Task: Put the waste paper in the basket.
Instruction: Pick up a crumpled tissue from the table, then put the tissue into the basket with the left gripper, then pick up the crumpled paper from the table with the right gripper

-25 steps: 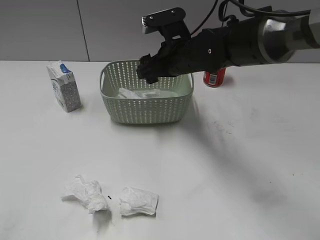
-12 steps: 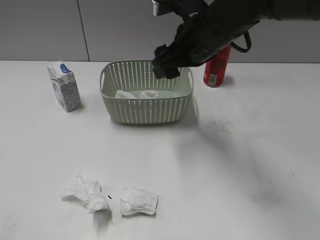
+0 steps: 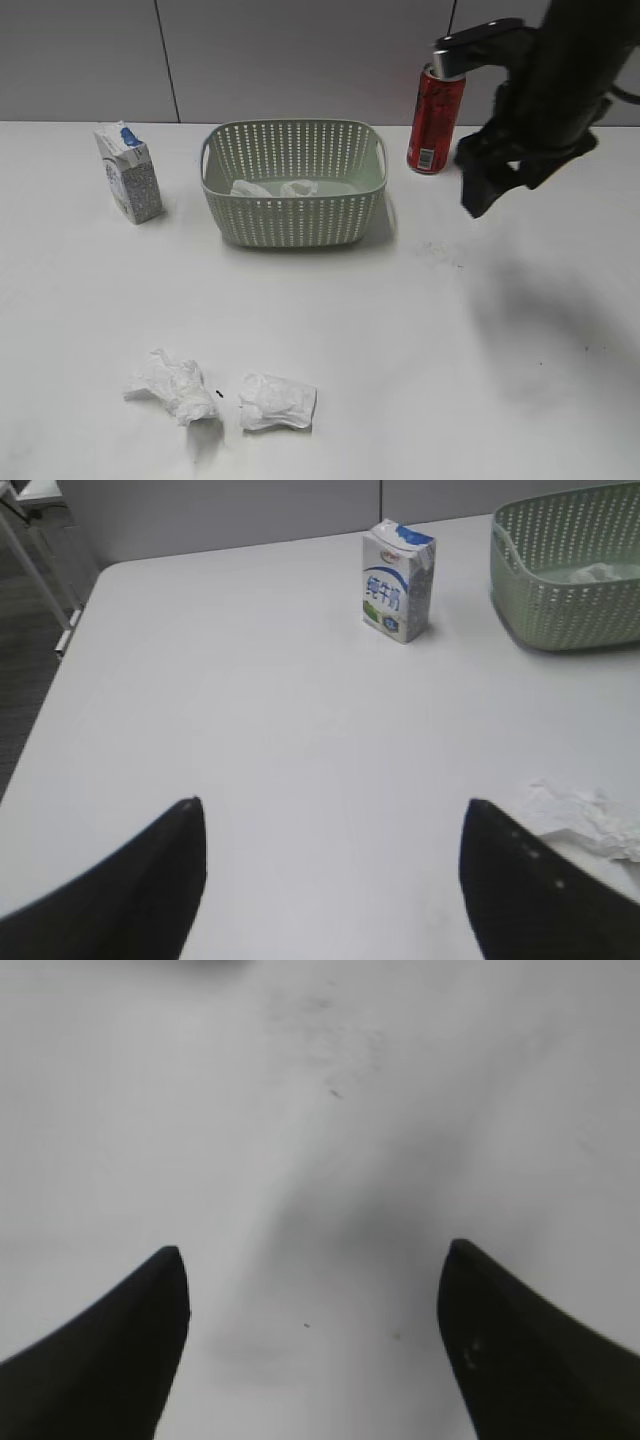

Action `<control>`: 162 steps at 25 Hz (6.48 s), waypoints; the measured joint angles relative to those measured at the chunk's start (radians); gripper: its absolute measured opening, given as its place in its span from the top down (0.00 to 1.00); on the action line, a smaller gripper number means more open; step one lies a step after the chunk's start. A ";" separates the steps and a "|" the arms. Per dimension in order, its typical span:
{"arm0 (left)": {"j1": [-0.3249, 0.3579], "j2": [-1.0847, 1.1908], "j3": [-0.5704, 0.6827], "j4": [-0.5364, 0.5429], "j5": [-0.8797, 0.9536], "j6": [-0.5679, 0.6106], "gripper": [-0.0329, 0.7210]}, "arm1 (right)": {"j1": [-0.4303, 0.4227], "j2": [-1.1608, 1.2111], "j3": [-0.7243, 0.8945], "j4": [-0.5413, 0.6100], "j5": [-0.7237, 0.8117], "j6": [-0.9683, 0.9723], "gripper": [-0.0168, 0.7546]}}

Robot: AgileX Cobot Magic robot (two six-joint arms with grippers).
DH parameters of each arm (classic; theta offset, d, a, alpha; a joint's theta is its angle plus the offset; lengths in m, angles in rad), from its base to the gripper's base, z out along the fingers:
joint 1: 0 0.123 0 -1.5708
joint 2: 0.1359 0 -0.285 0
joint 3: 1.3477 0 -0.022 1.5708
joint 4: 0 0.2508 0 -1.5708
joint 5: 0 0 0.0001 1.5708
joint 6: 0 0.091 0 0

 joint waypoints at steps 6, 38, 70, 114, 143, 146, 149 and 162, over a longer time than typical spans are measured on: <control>-0.136 0.130 -0.011 -0.077 -0.018 0.000 0.19 | -0.182 -0.201 0.189 0.008 -0.026 0.007 0.22; -0.600 1.561 -0.343 -0.202 -0.203 0.139 0.19 | -0.220 -1.529 0.929 0.025 -0.183 0.011 0.24; -0.593 1.770 -0.393 -0.223 -0.201 0.127 0.98 | -0.220 -1.760 0.952 0.007 -0.089 0.036 0.24; -0.556 1.808 -0.944 0.012 -0.438 0.092 0.14 | -0.220 -1.760 0.952 0.007 -0.089 0.037 0.24; -0.032 1.134 -0.533 0.006 0.064 0.092 0.18 | -0.220 -1.113 0.823 0.255 -0.248 -0.116 0.24; -0.032 0.991 -0.421 0.006 0.047 0.092 0.18 | -0.220 -0.943 0.760 0.294 -0.258 -0.175 0.24; -0.032 0.846 -0.318 0.006 0.042 0.092 0.19 | -0.214 -0.789 0.686 0.317 -0.260 -0.219 0.24; -0.032 0.190 -0.003 -0.051 -0.001 0.090 0.19 | 0.320 -0.258 0.418 0.304 -0.349 -0.194 0.24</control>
